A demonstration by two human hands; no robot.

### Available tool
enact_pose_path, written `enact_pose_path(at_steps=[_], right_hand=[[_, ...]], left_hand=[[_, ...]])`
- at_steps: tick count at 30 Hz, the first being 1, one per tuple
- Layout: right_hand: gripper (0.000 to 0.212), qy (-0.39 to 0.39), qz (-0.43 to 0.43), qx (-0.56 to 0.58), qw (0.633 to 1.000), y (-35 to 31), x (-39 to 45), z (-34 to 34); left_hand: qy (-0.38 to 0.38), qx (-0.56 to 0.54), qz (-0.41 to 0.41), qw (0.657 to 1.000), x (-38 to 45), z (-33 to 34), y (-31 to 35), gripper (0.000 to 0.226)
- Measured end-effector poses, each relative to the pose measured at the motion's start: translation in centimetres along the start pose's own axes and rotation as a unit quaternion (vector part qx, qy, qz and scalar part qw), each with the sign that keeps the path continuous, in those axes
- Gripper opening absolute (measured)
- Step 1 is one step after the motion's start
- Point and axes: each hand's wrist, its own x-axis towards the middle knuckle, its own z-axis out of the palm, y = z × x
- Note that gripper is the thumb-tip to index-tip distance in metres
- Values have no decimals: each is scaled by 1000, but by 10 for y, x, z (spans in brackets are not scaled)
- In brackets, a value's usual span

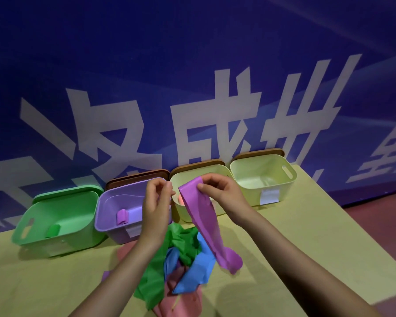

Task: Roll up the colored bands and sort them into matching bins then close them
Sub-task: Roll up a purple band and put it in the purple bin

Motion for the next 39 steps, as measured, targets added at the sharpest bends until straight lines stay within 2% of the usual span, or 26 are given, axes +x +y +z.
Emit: enact_pose_path(at_steps=[4,7,11,14,16,18,20,24,28,29,32,34,37,39], right_hand=[[23,5,-4,-1,1000,-2,-1,-1],[20,-5,3,-4,1000,-1,-1,0],[12,-20,31,-5,999,4,-1,-3],[3,5,49,2,999,13,-2,-4],[24,24,40,-2,999,19,-2,-4],[37,3,24,-20,1000,19,-3,-5],[33,-31,26,-13,999,17,-4,-5],[5,-79,46,-4,996,17,-3,-3],[13,-62,40,10,997,15,-2,3],[12,-60,38,21,997,14,-2,5],[5,-60,45,40,996,13,1,8],[4,-56,54,38,996,15,4,8],[6,-48,60,47,996,19,6,5],[7,-43,62,58,995,20,5,4]], left_hand=[[-69,40,32,996,-4,3,3,7],[-53,60,37,996,-6,4,1,16],[-42,22,38,998,-6,7,9,16],[-47,1,24,999,-2,8,15,14],[-56,-10,23,998,2,7,19,13],[-58,-27,19,998,5,7,22,9],[-50,-31,14,998,7,8,23,11],[-28,-49,0,998,9,9,25,13],[-43,-135,-81,987,7,12,19,12],[-62,-146,-111,981,7,13,16,19],[-106,-188,-203,955,4,15,13,59],[-124,-213,-214,945,7,13,11,77],[-146,-215,-175,950,9,11,11,65],[-169,-214,-160,949,9,12,10,78]])
